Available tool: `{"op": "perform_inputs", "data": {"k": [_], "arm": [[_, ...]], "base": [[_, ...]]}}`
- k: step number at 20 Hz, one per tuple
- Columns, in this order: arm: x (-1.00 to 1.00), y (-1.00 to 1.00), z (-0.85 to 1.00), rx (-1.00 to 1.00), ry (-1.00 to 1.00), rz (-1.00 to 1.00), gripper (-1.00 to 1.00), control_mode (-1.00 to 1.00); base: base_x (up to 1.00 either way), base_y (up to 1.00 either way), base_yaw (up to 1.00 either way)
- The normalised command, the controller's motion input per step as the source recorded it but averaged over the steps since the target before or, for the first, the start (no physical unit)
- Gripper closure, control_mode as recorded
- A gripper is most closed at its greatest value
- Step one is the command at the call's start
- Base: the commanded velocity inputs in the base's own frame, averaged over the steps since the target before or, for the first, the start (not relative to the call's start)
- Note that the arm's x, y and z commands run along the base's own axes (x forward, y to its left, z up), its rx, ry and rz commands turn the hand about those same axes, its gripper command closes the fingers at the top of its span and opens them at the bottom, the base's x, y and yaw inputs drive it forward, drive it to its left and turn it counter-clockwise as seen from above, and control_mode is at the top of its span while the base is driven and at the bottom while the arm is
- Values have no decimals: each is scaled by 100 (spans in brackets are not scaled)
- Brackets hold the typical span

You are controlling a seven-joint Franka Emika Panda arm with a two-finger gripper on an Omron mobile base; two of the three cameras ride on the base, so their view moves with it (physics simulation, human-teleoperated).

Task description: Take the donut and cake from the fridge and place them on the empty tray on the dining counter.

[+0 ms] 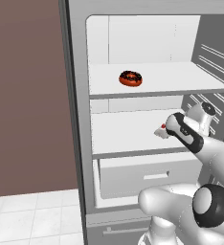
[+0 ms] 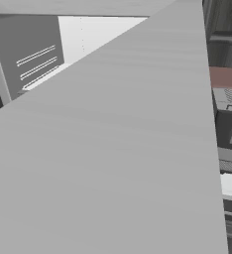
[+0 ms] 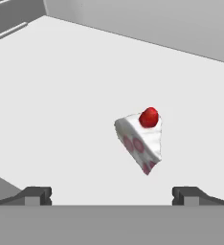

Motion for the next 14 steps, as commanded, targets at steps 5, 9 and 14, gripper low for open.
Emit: {"op": "perform_inputs", "data": {"k": [5, 9, 14], "arm": [[30, 0, -16, 0, 5, 4, -100, -100], [24, 0, -21, 0, 2, 4, -100, -100], [18, -4, -23, 0, 0, 5, -100, -100]], "base": [[0, 0, 0], [0, 0, 0], [0, 0, 0]]}}
